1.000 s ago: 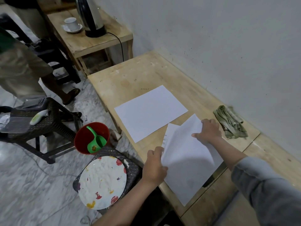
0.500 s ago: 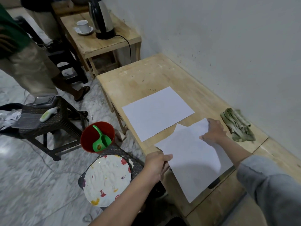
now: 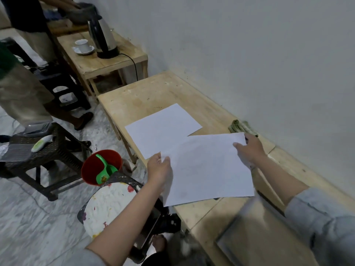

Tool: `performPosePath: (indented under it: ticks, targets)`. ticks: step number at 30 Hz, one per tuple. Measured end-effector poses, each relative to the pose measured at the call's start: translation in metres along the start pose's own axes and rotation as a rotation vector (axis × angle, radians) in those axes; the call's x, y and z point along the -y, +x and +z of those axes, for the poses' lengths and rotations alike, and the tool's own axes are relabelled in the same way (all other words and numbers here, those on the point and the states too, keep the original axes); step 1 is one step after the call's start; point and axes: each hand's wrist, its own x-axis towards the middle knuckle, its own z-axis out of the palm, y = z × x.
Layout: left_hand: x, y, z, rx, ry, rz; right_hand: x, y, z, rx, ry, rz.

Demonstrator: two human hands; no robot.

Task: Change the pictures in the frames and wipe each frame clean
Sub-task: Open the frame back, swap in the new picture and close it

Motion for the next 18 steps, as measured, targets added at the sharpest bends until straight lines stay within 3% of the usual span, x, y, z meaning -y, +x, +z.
performPosePath:
  ticks: [6,12,18]
  targets:
    - [0.0,-0.038,0.046,0.096,0.176,0.124,-0.049,-0.081,-0.077,-0.248,0.159,0.083]
    - [0.008,-0.1,0.106,0.301,0.293,0.296,-0.11,-0.172,-0.141,-0.46,0.238,0.223]
    - [0.051,-0.148,0.144,0.521,0.559,0.499,-0.175,-0.25,-0.155,-0.549,0.224,0.456]
